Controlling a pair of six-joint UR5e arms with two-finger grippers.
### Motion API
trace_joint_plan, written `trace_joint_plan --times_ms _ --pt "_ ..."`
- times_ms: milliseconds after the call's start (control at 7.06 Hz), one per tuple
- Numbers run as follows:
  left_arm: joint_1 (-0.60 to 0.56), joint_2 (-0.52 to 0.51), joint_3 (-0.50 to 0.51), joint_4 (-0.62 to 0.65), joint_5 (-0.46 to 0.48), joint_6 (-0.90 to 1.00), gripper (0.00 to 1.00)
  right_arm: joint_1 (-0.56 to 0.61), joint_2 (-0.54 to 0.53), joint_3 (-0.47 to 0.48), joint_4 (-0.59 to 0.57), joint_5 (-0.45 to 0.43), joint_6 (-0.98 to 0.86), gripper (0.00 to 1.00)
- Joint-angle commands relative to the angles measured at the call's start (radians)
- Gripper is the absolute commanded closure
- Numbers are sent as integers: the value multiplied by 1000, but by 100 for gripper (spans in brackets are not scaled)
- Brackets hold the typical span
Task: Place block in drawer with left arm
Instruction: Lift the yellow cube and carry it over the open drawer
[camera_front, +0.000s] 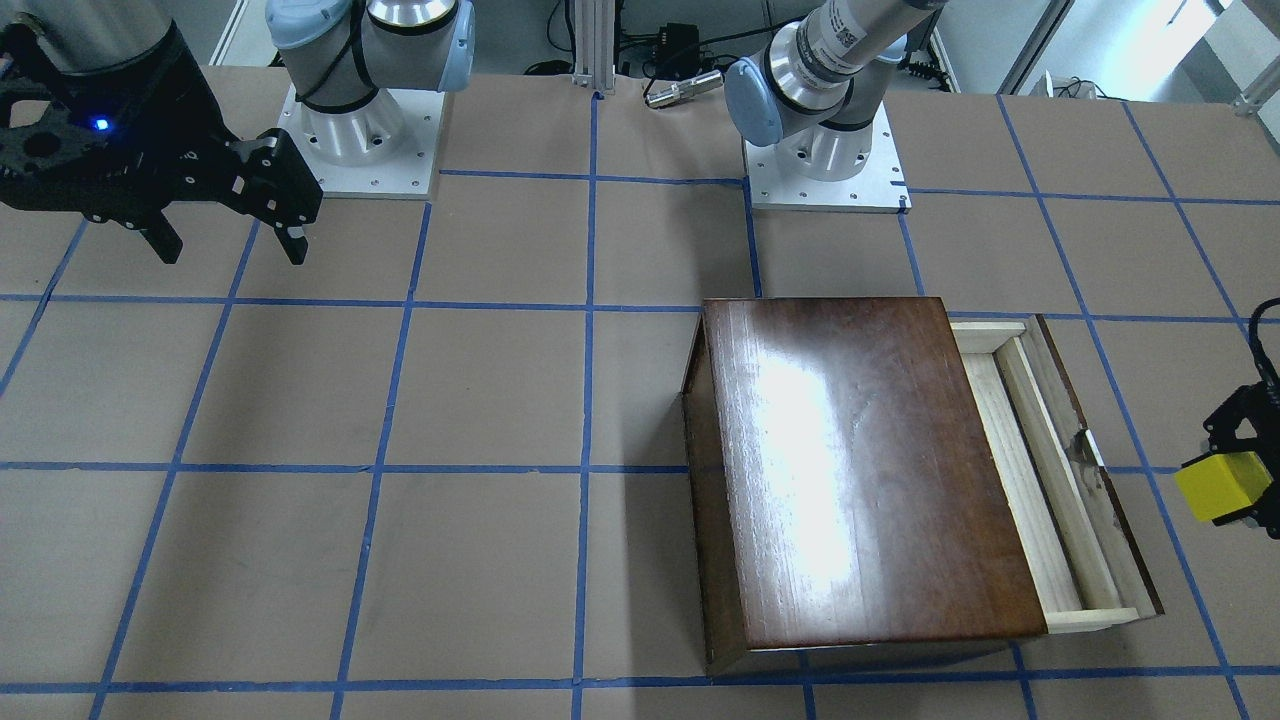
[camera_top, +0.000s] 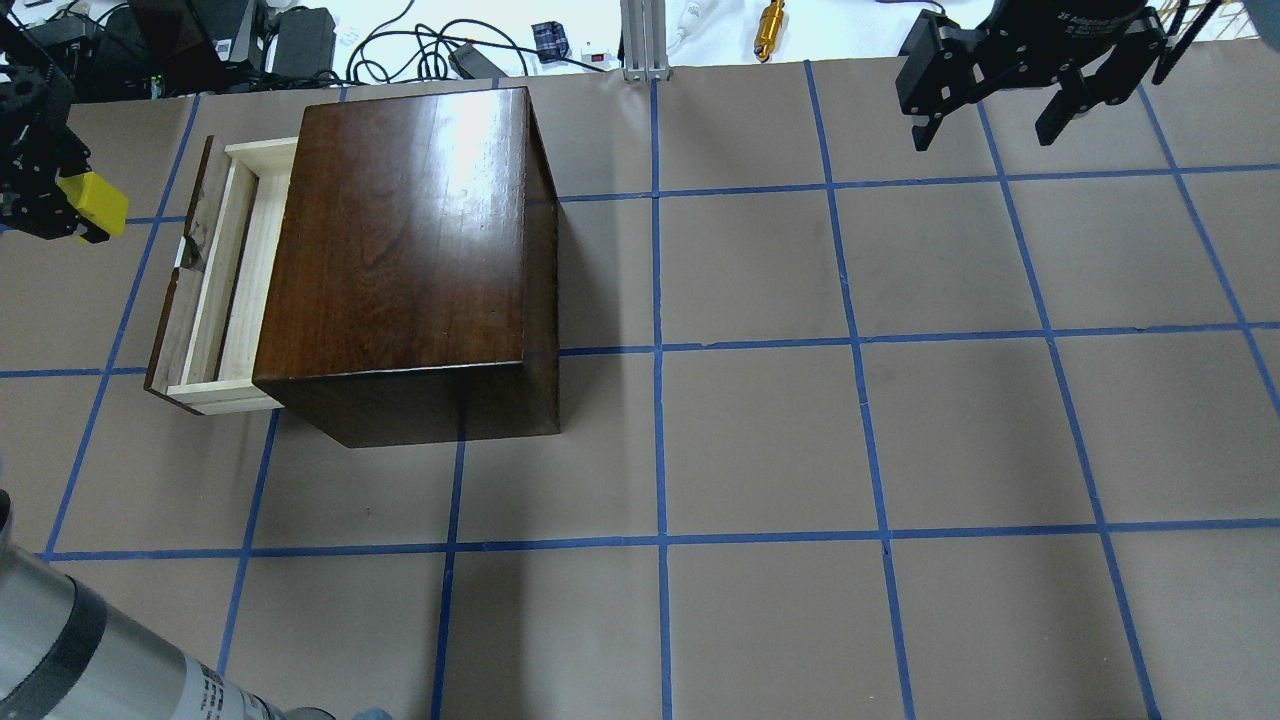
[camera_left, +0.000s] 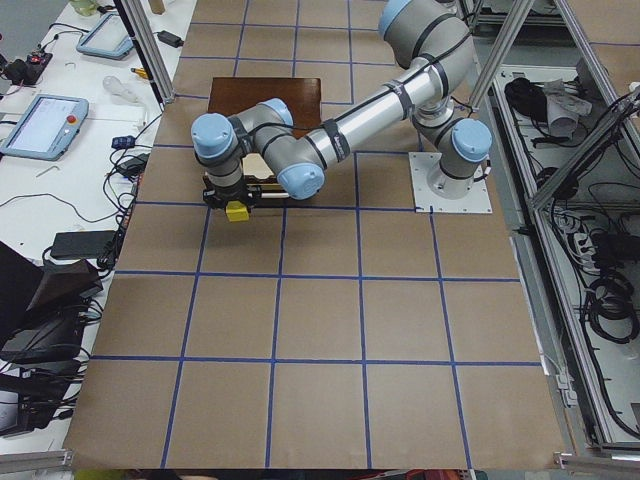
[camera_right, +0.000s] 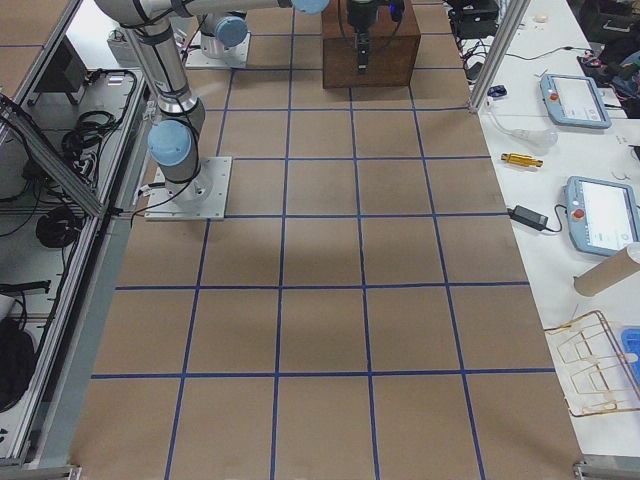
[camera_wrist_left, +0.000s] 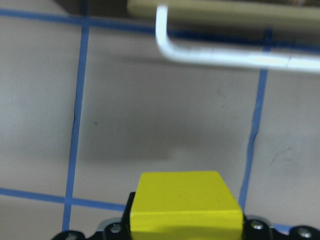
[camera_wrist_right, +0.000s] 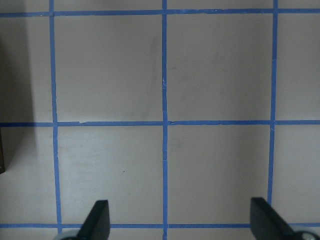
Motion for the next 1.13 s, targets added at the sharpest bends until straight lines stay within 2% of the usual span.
trace_joint_plan --times_ms 0,283,567,992 --pt "-121 82 -41 -53 6 -112 100 0 0 0 0 0 1 0" --pt "-161 116 -159 -12 0 -118 100 0 1 0 0 0 1 0" --pt "-165 131 -252 95 0 -114 100 0 1 0 0 0 0 0" --pt "-166 134 -291 102 -8 -111 100 0 1 0 0 -2 0 0"
